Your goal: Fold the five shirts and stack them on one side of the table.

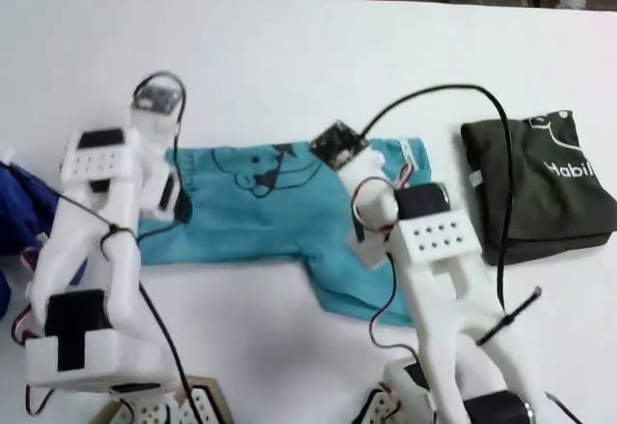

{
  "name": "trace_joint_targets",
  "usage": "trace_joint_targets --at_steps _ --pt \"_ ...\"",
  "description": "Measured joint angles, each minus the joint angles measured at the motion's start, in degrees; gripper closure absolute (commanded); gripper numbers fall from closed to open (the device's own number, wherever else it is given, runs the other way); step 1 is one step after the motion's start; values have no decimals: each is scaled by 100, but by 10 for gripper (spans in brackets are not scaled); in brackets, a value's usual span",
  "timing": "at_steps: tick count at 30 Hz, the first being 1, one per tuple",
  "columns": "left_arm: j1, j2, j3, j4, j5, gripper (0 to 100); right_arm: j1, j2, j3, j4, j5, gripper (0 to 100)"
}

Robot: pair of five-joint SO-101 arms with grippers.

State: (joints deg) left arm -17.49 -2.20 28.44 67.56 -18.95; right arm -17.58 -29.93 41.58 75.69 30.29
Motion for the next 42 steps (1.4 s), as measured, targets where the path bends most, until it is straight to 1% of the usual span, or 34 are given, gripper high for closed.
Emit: trace_joint_targets --at_steps 3,6,12,19,22,25,27,31,35,39,42 --pt "-308 -44 440 -299 -229 759 18 -308 193 0 9 842" --pt "-571 -44 738 -396 -343 759 18 -457 211 0 9 843" --pt "-747 -88 1152 -554 -510 759 18 -492 264 0 9 843" --pt "-747 -105 1081 -492 -510 759 26 -492 264 114 9 841" --pt "-756 -105 721 -299 -510 759 9 -501 396 220 290 841" --pt "-756 -105 211 -70 -352 759 -281 -510 695 229 642 841" --pt "-756 -105 -123 0 -237 759 -571 -510 835 211 695 843" --pt "-756 -105 -440 -18 299 759 -1116 -510 1116 -176 659 843" --pt "-580 -105 -132 -431 554 759 -1512 -510 1591 -677 343 843" --pt "-352 -105 475 -1046 598 759 -1767 -510 1802 -853 290 843" --pt "-352 -105 738 -1407 607 759 -1767 -510 1820 -932 290 844"
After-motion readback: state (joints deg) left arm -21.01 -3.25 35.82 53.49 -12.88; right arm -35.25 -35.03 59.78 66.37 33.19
